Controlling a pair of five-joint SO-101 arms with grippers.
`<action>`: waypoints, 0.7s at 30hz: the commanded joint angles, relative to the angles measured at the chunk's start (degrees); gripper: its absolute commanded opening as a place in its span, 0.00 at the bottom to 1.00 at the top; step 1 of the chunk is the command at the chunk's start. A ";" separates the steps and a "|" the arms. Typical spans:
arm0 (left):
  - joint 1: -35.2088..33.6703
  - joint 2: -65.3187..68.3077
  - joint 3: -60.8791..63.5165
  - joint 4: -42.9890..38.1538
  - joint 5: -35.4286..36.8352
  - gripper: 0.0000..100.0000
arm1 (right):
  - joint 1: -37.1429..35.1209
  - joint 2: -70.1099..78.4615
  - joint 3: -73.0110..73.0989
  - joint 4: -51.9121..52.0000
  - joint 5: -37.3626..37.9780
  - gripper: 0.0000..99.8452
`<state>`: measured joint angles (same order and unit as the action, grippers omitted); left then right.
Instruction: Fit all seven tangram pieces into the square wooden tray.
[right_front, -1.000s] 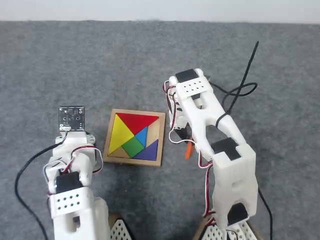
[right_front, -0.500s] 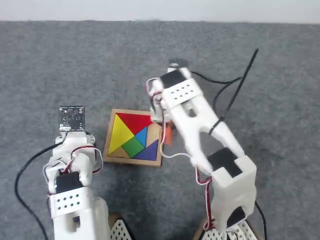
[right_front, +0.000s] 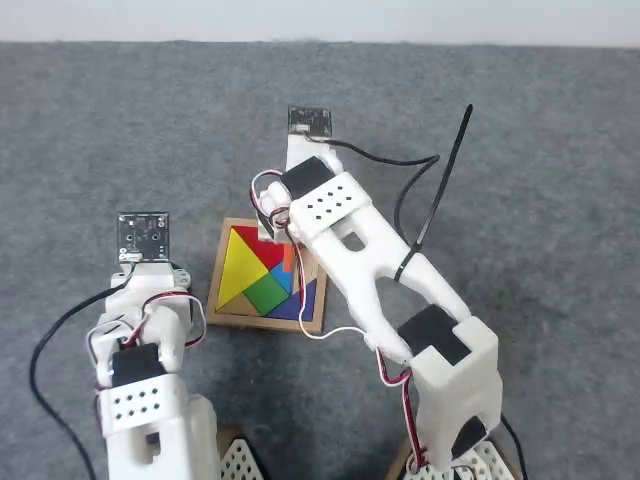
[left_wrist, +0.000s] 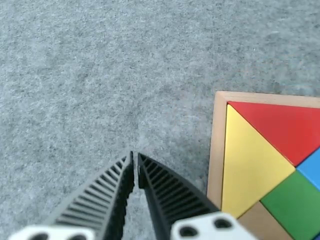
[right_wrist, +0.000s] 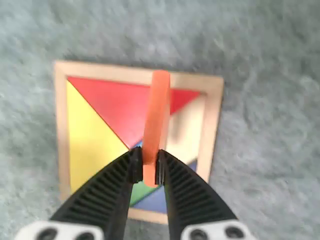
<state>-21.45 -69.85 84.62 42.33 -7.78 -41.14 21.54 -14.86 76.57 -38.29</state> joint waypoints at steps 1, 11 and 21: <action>-0.26 -1.05 -0.48 -1.41 -0.53 0.01 | -1.10 -0.84 -0.18 -1.54 -0.53 0.01; -0.26 -1.05 -0.48 -1.41 -0.53 0.01 | -2.95 4.88 0.09 3.03 -0.62 0.01; -0.26 -1.05 -0.48 -1.41 -0.53 0.01 | -2.59 5.58 -0.26 3.65 -0.26 0.01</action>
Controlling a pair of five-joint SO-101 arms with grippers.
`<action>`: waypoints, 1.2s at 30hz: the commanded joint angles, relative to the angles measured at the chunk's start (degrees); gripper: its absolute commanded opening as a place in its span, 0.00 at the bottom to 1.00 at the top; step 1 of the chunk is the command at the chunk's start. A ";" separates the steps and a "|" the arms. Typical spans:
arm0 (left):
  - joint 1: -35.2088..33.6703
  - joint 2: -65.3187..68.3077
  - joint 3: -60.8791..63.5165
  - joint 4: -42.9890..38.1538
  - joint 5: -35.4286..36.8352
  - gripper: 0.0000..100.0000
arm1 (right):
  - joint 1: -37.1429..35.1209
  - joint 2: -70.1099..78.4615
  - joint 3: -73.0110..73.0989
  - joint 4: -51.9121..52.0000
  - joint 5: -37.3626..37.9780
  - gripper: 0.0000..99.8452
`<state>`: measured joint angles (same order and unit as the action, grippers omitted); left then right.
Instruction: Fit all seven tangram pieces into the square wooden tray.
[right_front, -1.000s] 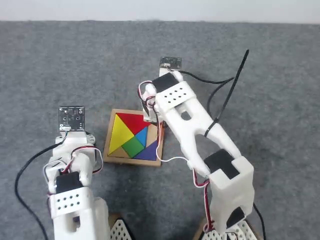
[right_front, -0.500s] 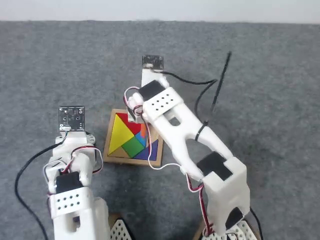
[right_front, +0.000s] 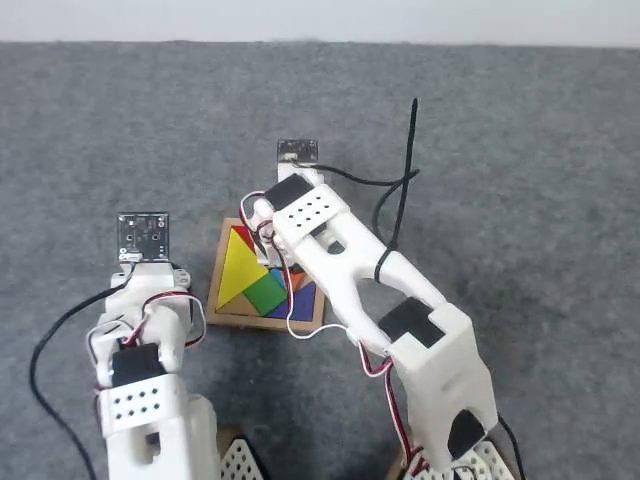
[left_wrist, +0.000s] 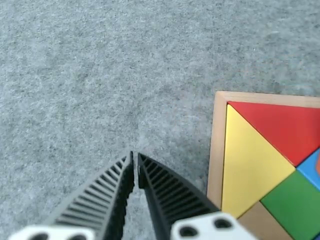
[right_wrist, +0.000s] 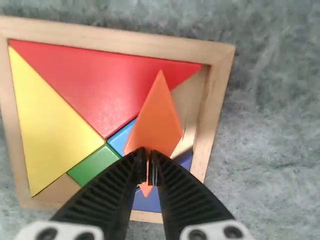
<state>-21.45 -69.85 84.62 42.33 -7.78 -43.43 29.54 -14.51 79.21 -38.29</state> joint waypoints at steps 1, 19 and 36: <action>-0.26 -1.05 -0.48 -1.41 -0.53 0.01 | -0.31 -3.12 -0.70 1.63 -0.26 0.01; -0.26 -1.05 -0.48 -1.32 -0.53 0.01 | 4.18 -0.40 -3.78 3.74 -0.09 0.01; -0.26 -1.05 -0.48 -1.32 -0.53 0.01 | 0.66 -2.59 -10.55 7.25 2.37 0.01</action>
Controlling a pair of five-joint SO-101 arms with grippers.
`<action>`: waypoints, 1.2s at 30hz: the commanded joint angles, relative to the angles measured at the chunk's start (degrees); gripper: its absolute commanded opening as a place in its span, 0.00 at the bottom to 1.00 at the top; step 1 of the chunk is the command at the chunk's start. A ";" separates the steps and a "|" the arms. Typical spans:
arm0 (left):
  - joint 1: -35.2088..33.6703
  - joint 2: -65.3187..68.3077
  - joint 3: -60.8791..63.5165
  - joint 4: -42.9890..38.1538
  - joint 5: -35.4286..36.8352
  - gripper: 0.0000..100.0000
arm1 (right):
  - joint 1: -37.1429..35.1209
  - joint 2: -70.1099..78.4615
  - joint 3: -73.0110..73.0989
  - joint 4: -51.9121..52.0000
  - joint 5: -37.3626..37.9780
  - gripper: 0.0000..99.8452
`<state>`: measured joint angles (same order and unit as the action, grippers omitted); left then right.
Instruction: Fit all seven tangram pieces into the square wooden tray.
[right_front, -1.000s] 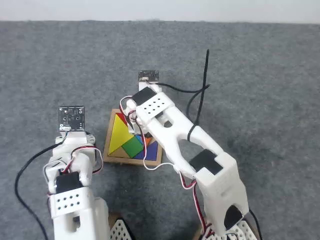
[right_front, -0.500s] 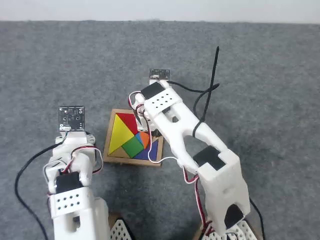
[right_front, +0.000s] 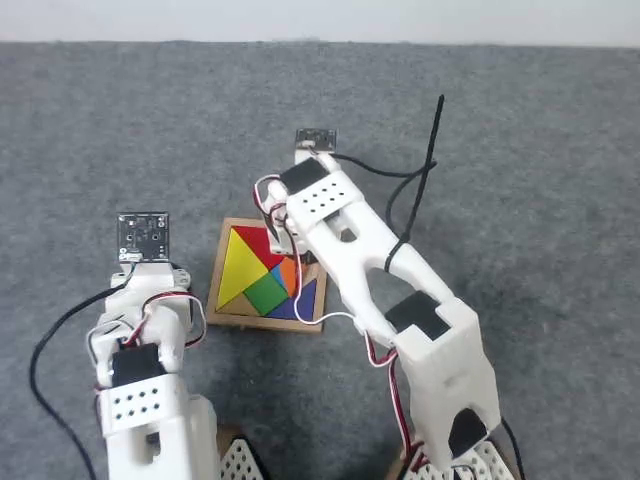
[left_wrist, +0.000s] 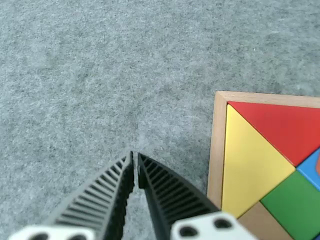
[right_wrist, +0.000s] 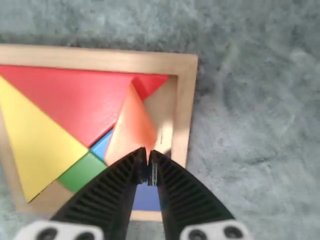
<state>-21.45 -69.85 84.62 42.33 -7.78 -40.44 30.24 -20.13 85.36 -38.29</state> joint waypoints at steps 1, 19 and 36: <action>-0.26 -1.05 -0.48 -1.32 -0.53 0.01 | -2.86 -2.68 -5.01 0.04 3.87 0.01; -0.26 -1.05 -0.48 -1.32 -0.53 0.01 | -2.95 8.48 -6.59 -7.78 7.47 0.18; -0.26 -1.05 -0.48 -1.32 -0.53 0.01 | -3.30 13.67 -6.59 -7.34 7.65 0.18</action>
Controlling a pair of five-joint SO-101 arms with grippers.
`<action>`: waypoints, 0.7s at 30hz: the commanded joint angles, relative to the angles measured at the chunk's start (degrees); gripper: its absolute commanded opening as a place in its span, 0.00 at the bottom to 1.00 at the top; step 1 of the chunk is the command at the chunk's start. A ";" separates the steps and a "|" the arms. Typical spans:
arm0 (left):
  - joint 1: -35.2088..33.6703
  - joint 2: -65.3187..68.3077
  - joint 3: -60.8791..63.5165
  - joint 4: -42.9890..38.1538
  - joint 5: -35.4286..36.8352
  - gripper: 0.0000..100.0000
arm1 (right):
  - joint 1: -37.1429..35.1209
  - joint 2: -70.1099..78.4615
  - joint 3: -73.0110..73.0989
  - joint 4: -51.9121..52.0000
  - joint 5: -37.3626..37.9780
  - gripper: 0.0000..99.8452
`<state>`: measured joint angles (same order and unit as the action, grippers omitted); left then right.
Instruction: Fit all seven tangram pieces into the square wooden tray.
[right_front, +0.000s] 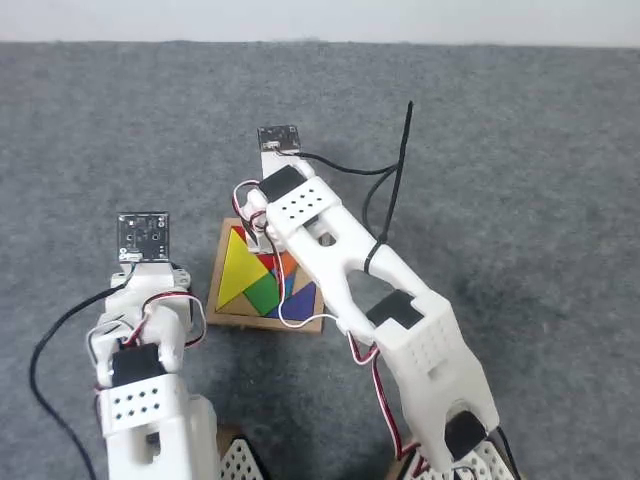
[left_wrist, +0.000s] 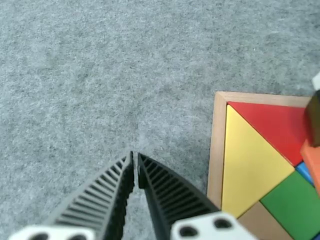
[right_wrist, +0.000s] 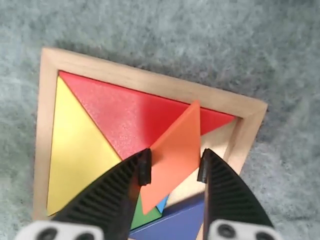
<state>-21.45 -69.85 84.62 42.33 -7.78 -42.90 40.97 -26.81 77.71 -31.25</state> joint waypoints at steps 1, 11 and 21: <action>-0.26 -1.05 -0.48 -1.32 -0.53 0.01 | -0.84 2.95 0.09 0.31 0.62 0.18; -0.26 -1.05 -0.48 -1.32 -0.53 0.01 | -3.21 2.95 0.09 2.77 0.62 0.18; -0.26 -1.05 -0.48 -1.32 -0.53 0.01 | -2.95 2.95 0.09 2.86 3.25 0.01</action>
<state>-21.45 -69.85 84.62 42.33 -7.78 -44.57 40.97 -26.81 79.38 -29.76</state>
